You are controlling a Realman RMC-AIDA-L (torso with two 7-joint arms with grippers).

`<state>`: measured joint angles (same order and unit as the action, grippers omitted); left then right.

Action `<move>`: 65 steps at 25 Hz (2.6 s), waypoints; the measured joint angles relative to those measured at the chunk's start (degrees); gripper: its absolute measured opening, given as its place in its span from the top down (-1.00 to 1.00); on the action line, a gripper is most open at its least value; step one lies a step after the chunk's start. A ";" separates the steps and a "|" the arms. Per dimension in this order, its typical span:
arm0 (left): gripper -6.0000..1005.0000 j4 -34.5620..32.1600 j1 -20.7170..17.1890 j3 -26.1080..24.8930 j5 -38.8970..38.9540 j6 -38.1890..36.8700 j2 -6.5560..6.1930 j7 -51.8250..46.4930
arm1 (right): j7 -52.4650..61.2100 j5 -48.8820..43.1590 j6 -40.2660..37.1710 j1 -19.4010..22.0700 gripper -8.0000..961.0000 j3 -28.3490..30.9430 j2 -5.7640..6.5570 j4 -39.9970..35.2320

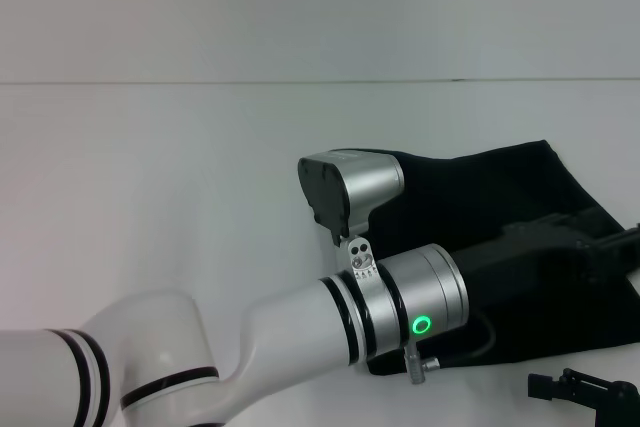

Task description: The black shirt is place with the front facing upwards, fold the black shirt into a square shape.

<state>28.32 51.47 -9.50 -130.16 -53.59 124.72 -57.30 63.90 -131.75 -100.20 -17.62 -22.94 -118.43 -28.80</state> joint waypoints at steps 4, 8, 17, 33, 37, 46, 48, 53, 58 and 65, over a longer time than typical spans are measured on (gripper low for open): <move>-0.32 0.50 -0.13 -1.99 -0.03 3.61 0.00 0.30 | -0.02 0.00 0.02 -0.16 -0.96 -0.14 0.04 0.05; -0.49 0.78 -0.01 -2.82 -0.14 4.03 0.00 0.82 | -0.05 -0.05 0.02 -0.29 -0.96 -0.12 0.11 0.07; -0.88 -12.60 -0.86 -2.70 -13.48 -20.90 -0.47 -5.16 | 11.24 0.77 -3.90 -0.01 -0.96 6.46 2.23 -0.58; -0.89 -50.38 -13.27 9.52 -16.88 -50.10 -2.99 -6.46 | 71.32 0.17 -1.23 -13.44 -0.89 4.93 12.03 -6.75; -0.89 -51.75 -15.21 9.48 -15.84 -50.54 -3.38 -4.23 | 77.86 0.16 2.17 -16.66 -0.87 -1.96 14.41 -7.33; -0.89 -51.86 -16.04 9.33 -11.66 -51.60 -3.02 -3.88 | 83.02 -5.44 7.53 -19.41 -0.83 -9.55 18.01 -6.80; -0.89 -51.52 -16.05 9.33 -11.15 -51.58 -2.94 -3.88 | 82.78 -7.23 8.37 -19.63 -0.83 -9.65 17.52 -6.36; -0.89 -51.27 -15.93 9.30 -10.47 -51.49 -2.92 -3.89 | 81.40 -8.78 11.20 -20.58 -0.84 -10.35 15.38 -5.45; -0.89 -51.37 -15.97 9.29 -9.56 -51.27 -2.90 -3.86 | 81.12 -8.79 13.68 -21.34 -0.84 -10.54 13.43 -5.23; -0.89 -51.45 -16.09 9.28 -9.40 -51.11 -2.90 -3.62 | 80.56 -8.79 16.30 -22.98 -0.84 -11.31 11.64 -2.97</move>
<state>-23.12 35.39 -0.22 -139.56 -104.70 121.82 -60.92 144.46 -140.53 -83.90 -40.60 -34.26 -106.79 -31.77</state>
